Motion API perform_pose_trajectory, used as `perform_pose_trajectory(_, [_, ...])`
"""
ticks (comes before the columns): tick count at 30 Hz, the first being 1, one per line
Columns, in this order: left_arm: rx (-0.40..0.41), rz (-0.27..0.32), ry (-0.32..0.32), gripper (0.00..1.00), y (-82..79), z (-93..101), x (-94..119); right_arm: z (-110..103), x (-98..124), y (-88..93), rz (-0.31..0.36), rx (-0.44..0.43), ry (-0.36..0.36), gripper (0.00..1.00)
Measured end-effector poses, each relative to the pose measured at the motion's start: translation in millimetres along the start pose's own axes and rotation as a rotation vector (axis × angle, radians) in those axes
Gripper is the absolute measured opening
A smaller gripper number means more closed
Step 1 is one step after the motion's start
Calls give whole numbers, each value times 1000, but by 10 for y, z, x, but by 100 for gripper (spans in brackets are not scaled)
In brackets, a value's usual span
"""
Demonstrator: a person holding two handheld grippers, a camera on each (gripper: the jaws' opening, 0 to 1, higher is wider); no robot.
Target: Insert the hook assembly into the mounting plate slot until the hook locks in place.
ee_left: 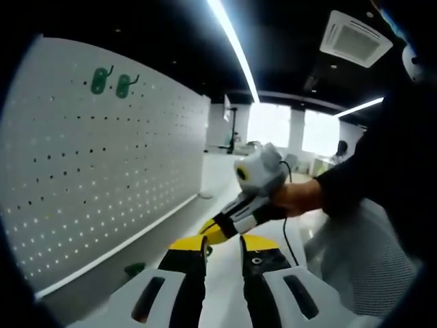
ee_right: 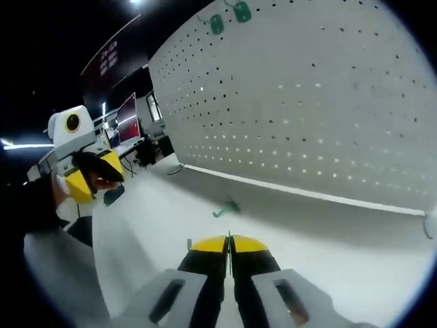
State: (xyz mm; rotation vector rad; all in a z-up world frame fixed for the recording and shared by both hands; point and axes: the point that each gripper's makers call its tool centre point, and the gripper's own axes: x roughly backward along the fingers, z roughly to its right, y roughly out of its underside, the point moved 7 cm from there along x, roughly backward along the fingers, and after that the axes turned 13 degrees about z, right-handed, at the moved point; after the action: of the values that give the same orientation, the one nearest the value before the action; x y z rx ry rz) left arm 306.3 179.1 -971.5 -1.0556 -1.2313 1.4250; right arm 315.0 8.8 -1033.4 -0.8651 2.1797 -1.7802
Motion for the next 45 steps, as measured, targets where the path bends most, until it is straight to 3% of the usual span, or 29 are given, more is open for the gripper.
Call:
perform_pose_trajectory(4, [3,-2,2,20,4,5,-3,-52,-3,-51,46,-55,-53,0])
perform_pose_trajectory(19, [7,2,3,20,-6,4,-2,-245,-20,-182,140,-118,-193,0])
perform_pose_trajectory(33, [9,-1,2,19,5,1,-6,-371,-3,-271,198,-181,-292,0])
perform_pose_trajectory(45, [8,4,2,16,0,-1,-2,-429,9,-319,231,-236,-334,0])
